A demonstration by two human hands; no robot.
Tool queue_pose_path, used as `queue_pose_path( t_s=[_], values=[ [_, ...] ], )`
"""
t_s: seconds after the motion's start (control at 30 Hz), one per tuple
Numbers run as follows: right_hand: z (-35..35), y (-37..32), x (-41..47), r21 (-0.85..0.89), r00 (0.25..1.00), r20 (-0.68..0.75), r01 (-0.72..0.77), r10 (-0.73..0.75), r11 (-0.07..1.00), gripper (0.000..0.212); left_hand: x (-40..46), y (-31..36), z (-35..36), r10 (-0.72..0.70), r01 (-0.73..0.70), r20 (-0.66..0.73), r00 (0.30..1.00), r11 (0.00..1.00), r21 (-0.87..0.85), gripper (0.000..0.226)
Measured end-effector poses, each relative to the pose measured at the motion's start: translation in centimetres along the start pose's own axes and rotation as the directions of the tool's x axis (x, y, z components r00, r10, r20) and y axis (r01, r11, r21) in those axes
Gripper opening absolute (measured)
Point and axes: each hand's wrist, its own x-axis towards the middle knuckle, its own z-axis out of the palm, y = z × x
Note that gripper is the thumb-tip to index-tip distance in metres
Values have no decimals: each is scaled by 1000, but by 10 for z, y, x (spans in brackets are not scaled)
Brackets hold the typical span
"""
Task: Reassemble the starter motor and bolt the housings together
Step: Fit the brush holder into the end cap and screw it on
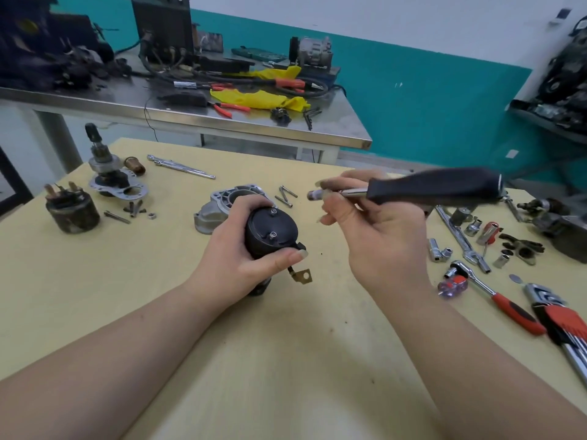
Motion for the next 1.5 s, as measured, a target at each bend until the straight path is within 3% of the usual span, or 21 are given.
queue_pose_path(
  t_s=[0.17,0.3,0.43,0.77,0.9,1.03,1.13,1.2,1.3,1.33,1.43,1.5],
  values=[
    [10,-21,-1,79,939,236,-274,250,958,11,0,0,1,-20,20,0,1000,1000,-24,68],
    [15,-26,1,-49,906,326,-268,269,962,20,0,1,2,7,-7,-7,1000,1000,-29,65],
    [17,-27,4,-167,913,329,-194,240,967,19,0,0,2,9,-10,-12,1000,999,-34,61],
    [25,-30,8,-233,894,334,-227,297,946,17,2,-6,1,-12,13,27,1000,999,-33,61],
    [29,-30,8,-254,909,281,-238,307,938,3,-2,-3,-1,164,-166,-26,986,975,-146,45],
    [29,-29,8,-226,912,187,-321,365,920,25,1,-2,3,230,-231,-31,973,972,-30,31],
    [19,-34,16,-370,887,258,-275,383,887,33,1,-3,6,210,-210,-21,977,977,24,32],
    [3,-46,29,-295,851,328,-320,410,900,42,0,-1,6,186,-186,-34,982,982,-4,29],
    [-26,-70,50,252,861,435,-398,263,882,46,1,2,7,182,-183,-46,982,983,-29,20],
    [-30,-76,53,277,880,438,-325,183,904,53,2,3,8,194,-195,-43,980,981,-21,15],
    [-25,-81,58,32,936,352,-31,17,999,58,4,3,6,211,-211,-29,977,978,-1,9],
    [-13,-80,58,19,957,290,6,-12,1000,48,4,2,6,215,-214,-35,976,976,38,18]
  ],
)
